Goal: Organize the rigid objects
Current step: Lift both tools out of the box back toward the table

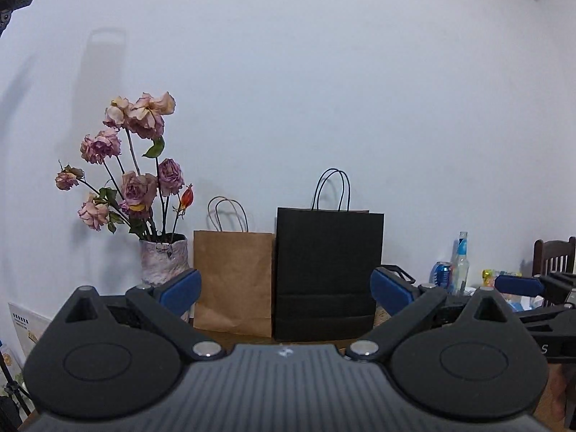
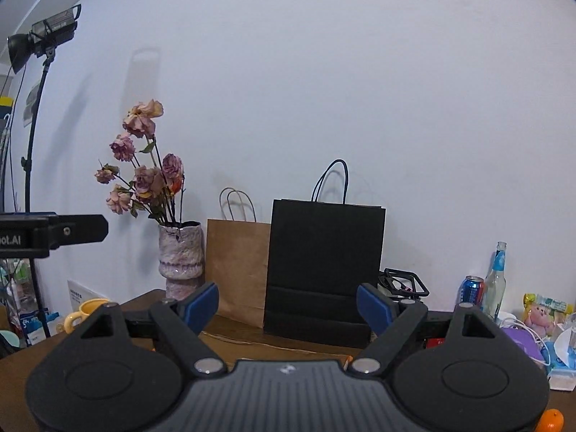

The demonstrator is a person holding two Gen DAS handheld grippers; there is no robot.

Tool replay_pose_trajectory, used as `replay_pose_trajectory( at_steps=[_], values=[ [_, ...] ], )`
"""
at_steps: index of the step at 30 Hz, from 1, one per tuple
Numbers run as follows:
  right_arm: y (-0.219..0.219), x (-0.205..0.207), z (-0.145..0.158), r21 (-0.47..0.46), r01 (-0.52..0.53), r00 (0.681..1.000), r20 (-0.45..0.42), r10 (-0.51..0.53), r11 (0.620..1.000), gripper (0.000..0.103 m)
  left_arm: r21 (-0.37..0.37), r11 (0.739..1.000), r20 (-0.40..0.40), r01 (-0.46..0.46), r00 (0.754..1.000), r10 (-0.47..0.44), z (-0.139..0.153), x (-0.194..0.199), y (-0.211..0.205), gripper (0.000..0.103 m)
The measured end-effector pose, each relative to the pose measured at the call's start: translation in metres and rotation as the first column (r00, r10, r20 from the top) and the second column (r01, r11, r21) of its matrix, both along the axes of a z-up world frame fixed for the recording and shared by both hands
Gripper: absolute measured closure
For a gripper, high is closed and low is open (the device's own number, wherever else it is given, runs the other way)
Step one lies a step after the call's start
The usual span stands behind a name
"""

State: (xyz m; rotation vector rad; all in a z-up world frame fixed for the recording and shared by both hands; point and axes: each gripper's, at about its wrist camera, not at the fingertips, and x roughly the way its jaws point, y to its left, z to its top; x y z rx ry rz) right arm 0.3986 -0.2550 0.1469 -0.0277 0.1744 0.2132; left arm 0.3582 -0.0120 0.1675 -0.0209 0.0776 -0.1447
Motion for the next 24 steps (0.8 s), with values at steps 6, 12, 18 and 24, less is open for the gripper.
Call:
replay_pose_trajectory(
  at_steps=[6,12,18,24],
  values=[
    [-0.006,-0.052,-0.010,0.033,-0.001,0.995,0.095,-0.002,0.999,0.015,-0.018,1.000,0.033,-0.016,0.999,0.016,-0.022,-0.040,0.015,0.000],
    [-0.009,-0.126,-0.043,0.011,0.002,0.993,0.119,-0.003,1.000,0.015,0.046,0.996,0.050,-0.071,0.996,0.069,-0.063,-0.103,0.032,0.000],
    [-0.008,-0.204,-0.078,0.018,-0.009,0.997,0.074,0.007,1.000,0.015,-0.041,0.992,-0.079,-0.119,0.990,0.116,-0.107,-0.173,0.072,0.000],
    [-0.004,-0.272,-0.105,0.044,-0.020,0.997,-0.069,0.023,0.999,0.015,-0.002,0.988,-0.116,-0.155,0.981,0.153,-0.136,-0.255,0.089,0.000]
  ],
)
